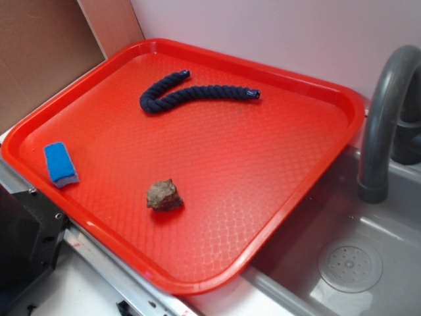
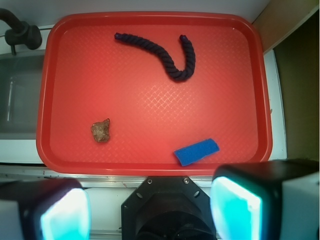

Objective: Grab the rock.

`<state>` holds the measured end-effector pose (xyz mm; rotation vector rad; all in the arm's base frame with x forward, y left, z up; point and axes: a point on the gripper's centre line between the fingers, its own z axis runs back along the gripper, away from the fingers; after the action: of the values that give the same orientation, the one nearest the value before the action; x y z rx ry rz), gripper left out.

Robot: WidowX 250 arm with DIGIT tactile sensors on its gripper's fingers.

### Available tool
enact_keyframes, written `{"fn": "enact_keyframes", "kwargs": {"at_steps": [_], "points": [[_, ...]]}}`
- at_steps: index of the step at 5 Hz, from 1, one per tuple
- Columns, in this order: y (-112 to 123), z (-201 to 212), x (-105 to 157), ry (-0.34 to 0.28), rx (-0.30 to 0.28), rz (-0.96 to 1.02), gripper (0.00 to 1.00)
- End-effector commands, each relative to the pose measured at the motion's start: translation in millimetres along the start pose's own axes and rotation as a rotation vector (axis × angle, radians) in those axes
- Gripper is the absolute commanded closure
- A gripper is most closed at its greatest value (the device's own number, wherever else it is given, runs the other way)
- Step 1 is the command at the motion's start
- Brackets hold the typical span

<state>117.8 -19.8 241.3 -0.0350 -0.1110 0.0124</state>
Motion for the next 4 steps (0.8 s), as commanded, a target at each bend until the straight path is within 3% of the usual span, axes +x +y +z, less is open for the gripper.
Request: {"fn": "enact_keyframes", "kwargs": {"at_steps": [1, 2, 3, 4], "points": [[0.0, 0.0, 0.0, 0.000, 0.000, 0.000, 0.00], [-40.3, -14.4, 12.9, -0.058, -0.074, -0.110, 0.00], [-71.8, -40.8, 23.5, -0.037, -0.120, -0.183, 0.00], [-94.4, -68.6, 29.1, -0.009, -0.079, -0.251, 0.00]]}}
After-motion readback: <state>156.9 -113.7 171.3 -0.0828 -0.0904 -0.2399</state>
